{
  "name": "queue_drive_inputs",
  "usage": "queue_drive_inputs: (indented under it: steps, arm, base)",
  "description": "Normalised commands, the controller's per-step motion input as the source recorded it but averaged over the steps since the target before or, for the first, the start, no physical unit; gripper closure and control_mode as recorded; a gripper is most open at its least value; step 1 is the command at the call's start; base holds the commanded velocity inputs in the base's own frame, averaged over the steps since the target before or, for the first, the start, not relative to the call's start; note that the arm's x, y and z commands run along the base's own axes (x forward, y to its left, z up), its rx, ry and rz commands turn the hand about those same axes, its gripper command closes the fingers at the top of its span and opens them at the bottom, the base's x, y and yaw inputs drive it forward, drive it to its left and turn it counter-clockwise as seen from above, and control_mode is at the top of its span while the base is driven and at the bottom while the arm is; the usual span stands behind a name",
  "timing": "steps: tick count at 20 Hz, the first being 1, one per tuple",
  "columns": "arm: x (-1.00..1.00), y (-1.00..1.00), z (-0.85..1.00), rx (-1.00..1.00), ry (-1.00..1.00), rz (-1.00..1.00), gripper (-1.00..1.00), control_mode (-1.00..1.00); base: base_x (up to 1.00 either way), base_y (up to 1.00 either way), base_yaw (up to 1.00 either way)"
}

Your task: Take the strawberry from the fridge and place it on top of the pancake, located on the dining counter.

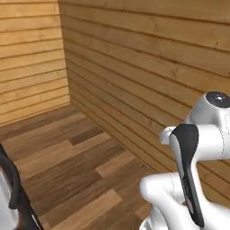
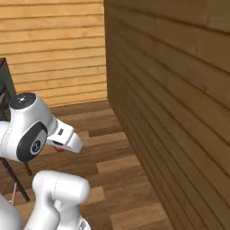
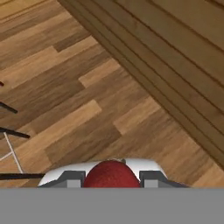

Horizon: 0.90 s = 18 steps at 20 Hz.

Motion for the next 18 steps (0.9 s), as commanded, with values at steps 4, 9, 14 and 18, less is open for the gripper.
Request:
queue_drive_inputs:
  steps: [4,9,14,18]
  arm:
    - [0.00,0.00,0.00,0.00,0.00,0.00,1.00,1.00]
    - [0.00,0.00,0.00,0.00,0.00,0.00,1.00,1.00]
    - [0.00,0.00,0.00,0.00,0.00,0.00,1.00,1.00]
    - [0.00,0.00,0.00,0.00,0.00,0.00,1.00,1.00]
  base:
    - [0.88,-0.06,0.73]
    - [1.00,-0.02,0.53]
    - [1.00,-0.06,0.27]
    - [1.00,-0.10,0.34]
